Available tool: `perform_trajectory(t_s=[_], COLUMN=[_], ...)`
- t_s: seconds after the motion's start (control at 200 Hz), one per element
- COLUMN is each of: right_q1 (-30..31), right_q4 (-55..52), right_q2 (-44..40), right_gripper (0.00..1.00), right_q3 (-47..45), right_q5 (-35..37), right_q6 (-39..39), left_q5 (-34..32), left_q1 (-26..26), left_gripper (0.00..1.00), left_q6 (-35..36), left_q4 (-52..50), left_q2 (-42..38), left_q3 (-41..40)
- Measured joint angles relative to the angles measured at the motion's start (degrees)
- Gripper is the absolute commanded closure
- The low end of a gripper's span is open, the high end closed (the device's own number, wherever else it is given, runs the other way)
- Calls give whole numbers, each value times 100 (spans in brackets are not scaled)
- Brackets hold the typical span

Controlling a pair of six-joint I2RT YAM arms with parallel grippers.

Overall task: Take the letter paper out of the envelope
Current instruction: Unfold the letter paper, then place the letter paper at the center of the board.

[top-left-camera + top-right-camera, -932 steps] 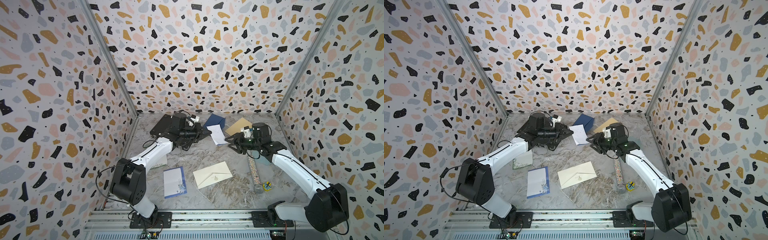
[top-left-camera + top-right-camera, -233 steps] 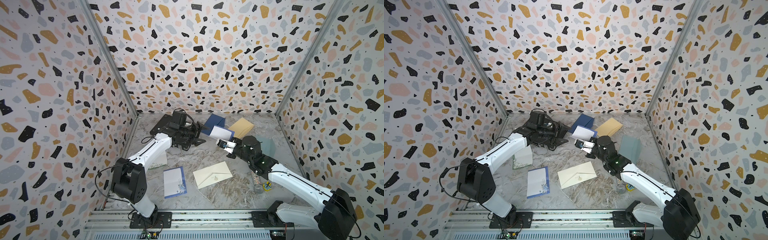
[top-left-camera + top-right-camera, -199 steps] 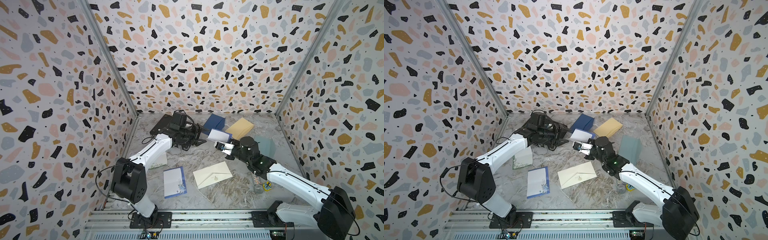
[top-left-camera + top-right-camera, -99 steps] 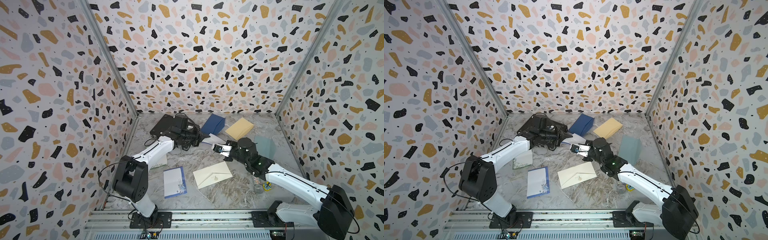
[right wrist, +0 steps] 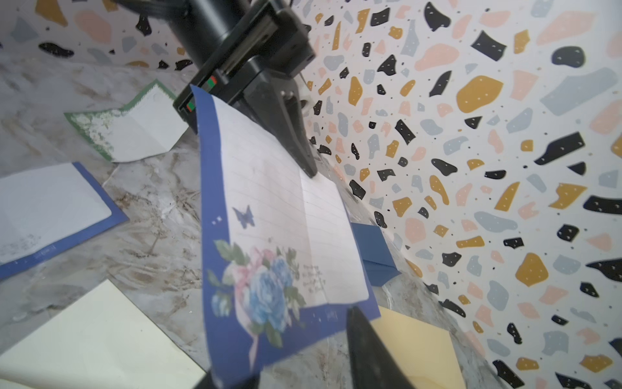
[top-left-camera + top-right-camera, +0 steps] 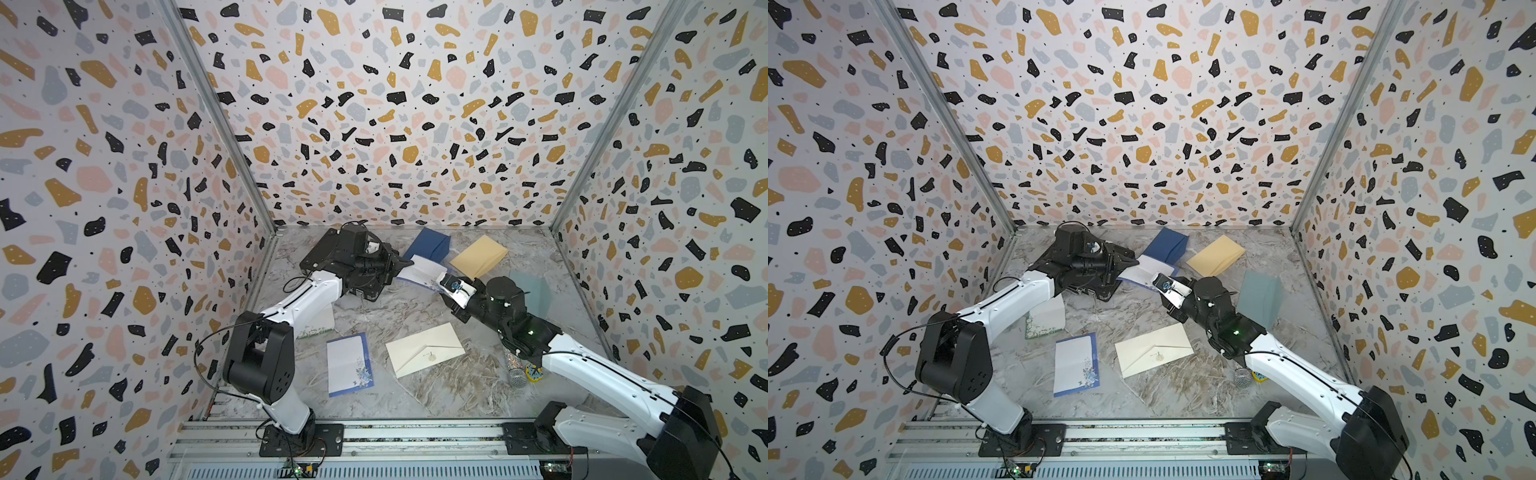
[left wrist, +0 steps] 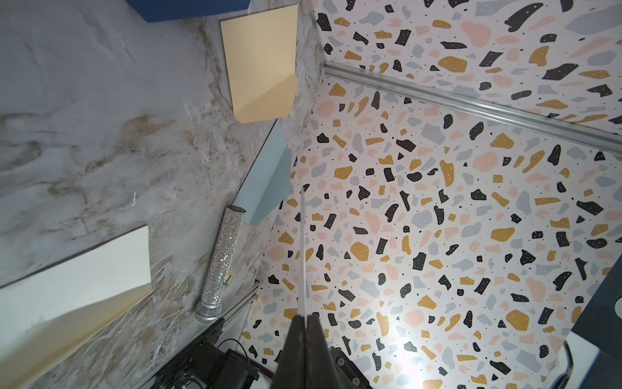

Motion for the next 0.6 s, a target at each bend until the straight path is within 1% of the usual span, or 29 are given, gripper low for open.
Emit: perform_trajectory(t_s=[0.105,0.15,0.27,0.395,0.485,0.601], right_q1=[0,0,-61,-225,-306,-323], right_q4=[-369,-588,-1381,-2173,-2533,-2828], right_q2=[-437,-577,-835,-868,-870,-863], right_gripper=[29,27,27,29,30,31], right_q3=[15,39,216,557,671,678], right_q5=[286,387,538,463,280,83], right_q6=[1056,1453,2490,3434,3987,4470], left_q5=[-151,-267,-608,-935,-1172,-1462], left_q1=[57,59,59,59,57,52], left_gripper=[100,100,100,100,100,100], left_q6=[767,1108,1915,2522,2898,3246], left_q4=[-245,-376,-564,-544,-498,-490], left_q2=[-2,-2,0,85,378,861], left_q3=[74,74,7,-140,-157,-157])
